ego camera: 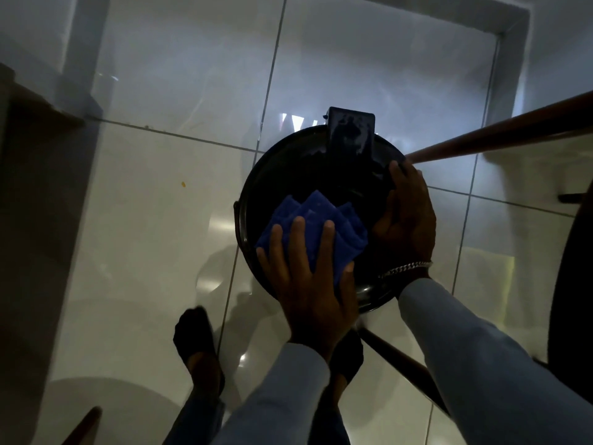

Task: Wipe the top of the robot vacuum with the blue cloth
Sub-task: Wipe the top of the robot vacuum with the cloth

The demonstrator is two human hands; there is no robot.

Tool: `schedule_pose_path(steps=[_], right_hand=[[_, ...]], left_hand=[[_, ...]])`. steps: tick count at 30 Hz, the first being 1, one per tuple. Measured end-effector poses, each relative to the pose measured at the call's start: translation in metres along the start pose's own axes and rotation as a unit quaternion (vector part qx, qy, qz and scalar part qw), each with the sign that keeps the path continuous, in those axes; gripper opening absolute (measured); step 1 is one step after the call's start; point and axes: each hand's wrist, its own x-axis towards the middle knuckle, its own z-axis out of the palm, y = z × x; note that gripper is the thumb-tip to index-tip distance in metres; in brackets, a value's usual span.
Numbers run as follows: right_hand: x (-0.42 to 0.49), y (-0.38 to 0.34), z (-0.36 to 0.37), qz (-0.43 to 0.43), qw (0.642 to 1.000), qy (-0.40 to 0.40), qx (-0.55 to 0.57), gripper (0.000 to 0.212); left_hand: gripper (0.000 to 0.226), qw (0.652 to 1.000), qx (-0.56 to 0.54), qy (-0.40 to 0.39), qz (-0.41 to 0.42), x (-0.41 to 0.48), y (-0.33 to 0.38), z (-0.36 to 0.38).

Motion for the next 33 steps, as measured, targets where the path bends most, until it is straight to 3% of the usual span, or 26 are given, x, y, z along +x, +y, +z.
schedule_pose_path(steps=[4, 9, 13, 15, 17, 18, 21, 23, 26, 30, 31, 33], right_hand=[[0.003, 0.005, 0.002, -0.007, 1.0, -0.01, 0.019, 0.042], [0.002, 0.005, -0.002, -0.004, 0.999, -0.016, 0.035, 0.04], [0.004, -0.012, -0.025, 0.061, 0.993, -0.053, 0.085, 0.039], [-0.01, -0.025, -0.041, 0.13, 0.983, 0.027, 0.124, 0.037], [-0.04, -0.041, -0.054, 0.148, 0.975, 0.119, 0.116, 0.036], [-0.058, -0.05, -0.052, 0.127, 0.98, 0.117, 0.099, 0.036], [-0.103, -0.076, -0.036, 0.036, 0.999, 0.005, 0.009, 0.048], [-0.112, -0.081, -0.013, 0.01, 0.993, -0.079, -0.086, 0.058], [-0.112, -0.065, 0.006, -0.022, 0.975, -0.136, -0.174, 0.06], [-0.115, -0.022, -0.008, -0.166, 0.954, -0.136, -0.209, 0.062], [-0.112, -0.013, -0.015, -0.168, 0.959, -0.13, -0.189, 0.066], [-0.104, -0.005, -0.03, -0.087, 0.981, -0.104, -0.139, 0.086]], left_hand=[[0.063, 0.997, -0.007, -0.014, -0.081, -0.029, 0.027, 0.013], [0.071, 0.993, -0.002, -0.059, -0.1, -0.048, 0.044, 0.01], [0.061, 0.977, -0.168, -0.086, -0.094, -0.046, 0.036, -0.032], [0.052, 0.967, -0.23, -0.077, -0.085, -0.035, 0.016, -0.059], [0.054, 0.971, -0.224, -0.073, -0.036, -0.003, -0.007, -0.081], [0.052, 0.976, -0.202, -0.082, -0.012, 0.018, -0.019, -0.085], [0.048, 0.972, -0.116, -0.181, 0.095, 0.08, -0.035, -0.08], [0.053, 0.949, -0.033, -0.256, 0.183, 0.105, -0.043, -0.064], [0.057, 0.913, 0.096, -0.274, 0.287, 0.113, -0.06, -0.045], [0.056, 0.905, 0.094, -0.252, 0.33, 0.117, -0.071, -0.038], [0.056, 0.904, 0.096, -0.254, 0.331, 0.118, -0.072, -0.039], [0.056, 0.902, 0.106, -0.257, 0.331, 0.12, -0.068, -0.043]])
